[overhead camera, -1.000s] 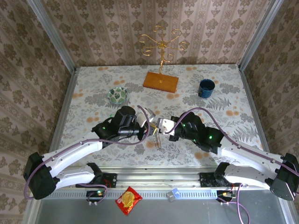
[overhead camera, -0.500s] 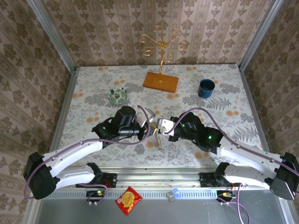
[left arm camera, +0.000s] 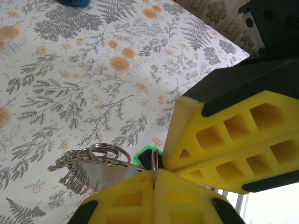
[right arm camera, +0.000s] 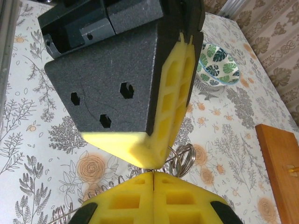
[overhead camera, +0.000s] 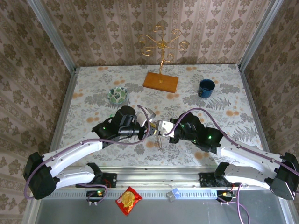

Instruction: Put the keys on the keyring

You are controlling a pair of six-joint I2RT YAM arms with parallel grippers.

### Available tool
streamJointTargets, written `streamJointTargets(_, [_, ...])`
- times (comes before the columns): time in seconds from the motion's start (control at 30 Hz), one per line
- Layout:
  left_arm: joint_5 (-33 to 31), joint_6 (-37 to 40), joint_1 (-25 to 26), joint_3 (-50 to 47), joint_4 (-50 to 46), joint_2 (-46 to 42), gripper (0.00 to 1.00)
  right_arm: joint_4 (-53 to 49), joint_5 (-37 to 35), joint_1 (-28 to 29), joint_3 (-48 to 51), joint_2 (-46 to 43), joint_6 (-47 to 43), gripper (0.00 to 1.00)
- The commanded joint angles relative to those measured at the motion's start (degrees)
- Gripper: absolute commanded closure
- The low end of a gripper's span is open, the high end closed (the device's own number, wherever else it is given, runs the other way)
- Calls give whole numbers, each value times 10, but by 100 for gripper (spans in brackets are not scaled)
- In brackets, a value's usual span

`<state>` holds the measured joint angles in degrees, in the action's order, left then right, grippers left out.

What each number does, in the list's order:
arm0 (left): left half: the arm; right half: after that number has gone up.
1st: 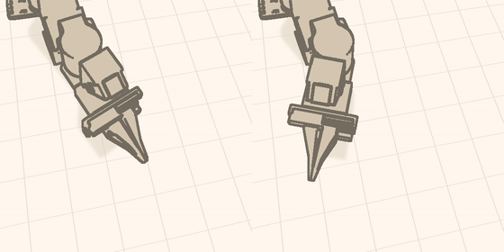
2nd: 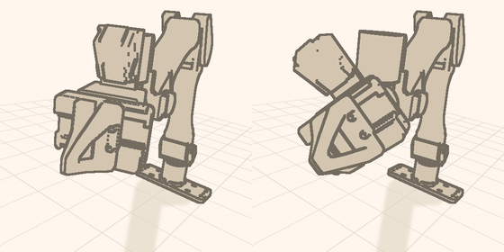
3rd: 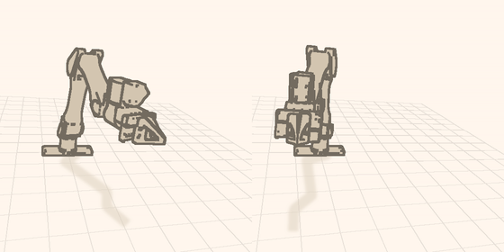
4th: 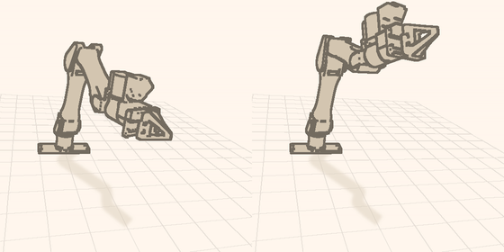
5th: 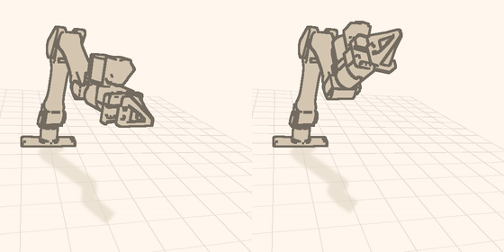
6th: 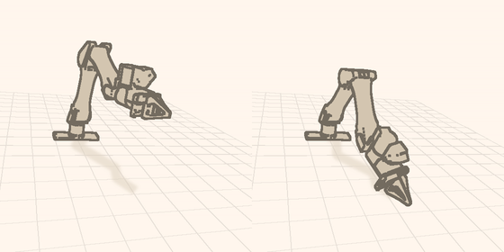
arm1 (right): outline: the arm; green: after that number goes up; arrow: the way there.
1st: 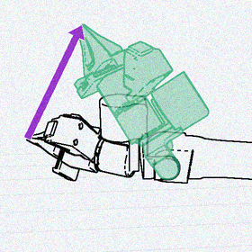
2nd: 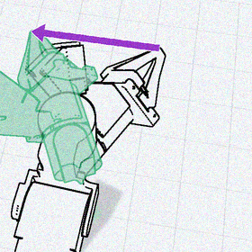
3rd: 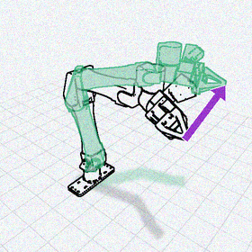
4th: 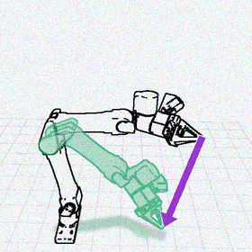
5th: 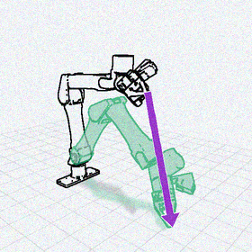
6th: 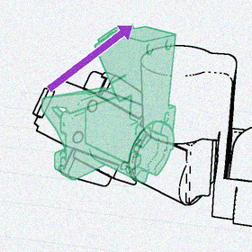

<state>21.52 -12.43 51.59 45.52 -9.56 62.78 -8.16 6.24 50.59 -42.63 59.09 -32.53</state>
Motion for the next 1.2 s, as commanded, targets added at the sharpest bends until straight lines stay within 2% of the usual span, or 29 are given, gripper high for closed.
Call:
streamJointTargets(0.0, [-2,3,-8,2,64,-11,100,-12,50,7,4,-2,25,94])
streamJointTargets(0.03, [-2,11,-8,-6,78,-15,100,-14,49,8,4,-4,29,82])
streamJointTargets(0.1, [-7,31,-8,-25,111,-26,100,-17,44,6,7,-16,42,67])
streamJointTargets(0.13, [-10,48,-7,-36,129,-31,100,-15,44,4,9,-24,52,62])
streamJointTargets(0.2, [-10,88,-6,-61,164,-46,100,-15,56,-9,14,-46,75,58])
streamJointTargets(0.43, [27,239,-4,-149,296,-99,100,-25,157,-92,34,-111,168,60])
streamJointTargets(0.63, [75,317,-6,-179,329,-124,100,-23,190,-96,25,-105,165,70])
streamJointTargets(0.77, [97,329,-6,-178,324,-123,100,-16,210,-97,16,-91,150,74])
streamJointTargets(1.17, [125,333,1,-172,326,-100,100,19,239,-94,20,-76,135,74])
